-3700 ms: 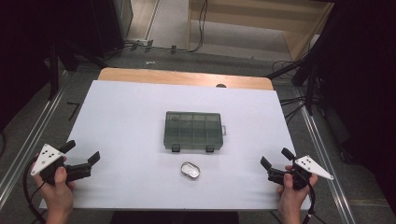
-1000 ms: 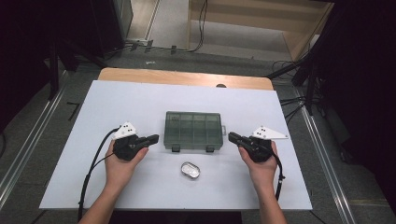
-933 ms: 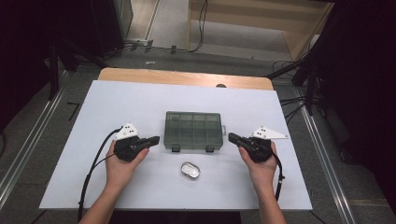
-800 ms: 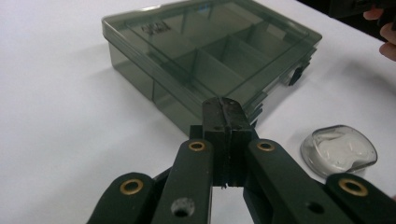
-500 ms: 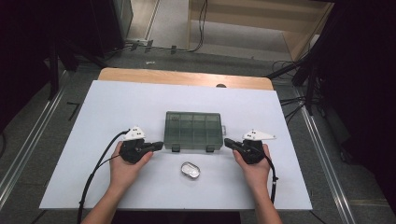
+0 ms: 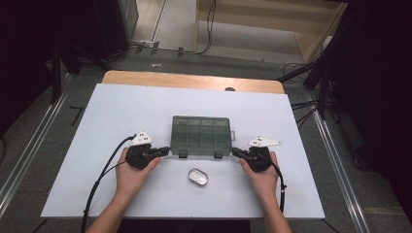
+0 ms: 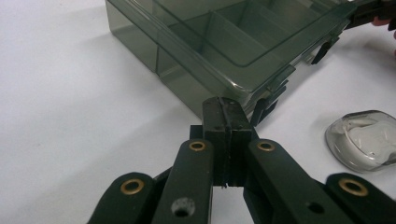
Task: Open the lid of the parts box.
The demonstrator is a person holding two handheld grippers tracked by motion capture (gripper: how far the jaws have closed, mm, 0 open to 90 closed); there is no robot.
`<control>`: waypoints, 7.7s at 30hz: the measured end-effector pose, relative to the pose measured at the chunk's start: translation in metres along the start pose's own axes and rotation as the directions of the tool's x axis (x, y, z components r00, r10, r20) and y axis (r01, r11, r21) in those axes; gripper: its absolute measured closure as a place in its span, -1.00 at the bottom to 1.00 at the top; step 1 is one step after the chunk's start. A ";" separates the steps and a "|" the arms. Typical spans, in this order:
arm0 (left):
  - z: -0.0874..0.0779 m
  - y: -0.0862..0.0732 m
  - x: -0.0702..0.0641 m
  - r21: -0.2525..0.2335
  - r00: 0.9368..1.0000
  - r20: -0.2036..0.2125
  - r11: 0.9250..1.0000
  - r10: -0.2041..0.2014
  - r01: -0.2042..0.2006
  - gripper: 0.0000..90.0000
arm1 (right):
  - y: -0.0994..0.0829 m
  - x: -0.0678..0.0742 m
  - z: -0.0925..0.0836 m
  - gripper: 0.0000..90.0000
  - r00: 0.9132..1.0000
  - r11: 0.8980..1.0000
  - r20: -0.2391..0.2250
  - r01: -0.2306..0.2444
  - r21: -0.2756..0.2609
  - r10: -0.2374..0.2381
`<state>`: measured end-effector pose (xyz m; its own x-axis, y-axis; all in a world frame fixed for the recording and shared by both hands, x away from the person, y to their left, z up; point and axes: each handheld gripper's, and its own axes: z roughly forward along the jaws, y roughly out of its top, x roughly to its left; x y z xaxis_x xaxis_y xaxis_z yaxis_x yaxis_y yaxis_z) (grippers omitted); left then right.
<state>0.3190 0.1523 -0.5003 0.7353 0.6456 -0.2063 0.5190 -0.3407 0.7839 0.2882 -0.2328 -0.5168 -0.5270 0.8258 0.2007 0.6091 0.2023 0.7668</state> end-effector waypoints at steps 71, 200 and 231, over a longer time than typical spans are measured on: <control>-0.002 0.016 -0.010 -0.122 0.998 0.046 0.992 0.041 -0.036 0.99 | 0.009 0.013 -0.014 0.96 0.998 0.992 -0.031 0.057 -0.114 -0.060; 0.066 0.075 0.041 -0.265 0.954 -0.268 0.963 -0.132 0.059 0.77 | 0.117 -0.014 0.020 0.87 0.962 0.925 0.205 -0.095 -0.368 0.180; 0.071 0.087 0.042 -0.216 0.930 -0.304 0.965 -0.208 0.145 0.91 | 0.090 -0.033 0.065 0.78 0.955 0.957 0.202 -0.171 -0.233 0.219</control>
<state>0.4259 0.1013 -0.4820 0.4429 0.8790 -0.1765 0.5136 -0.0873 0.8536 0.3987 -0.2074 -0.4941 -0.2500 0.9388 0.2370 0.5349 -0.0702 0.8420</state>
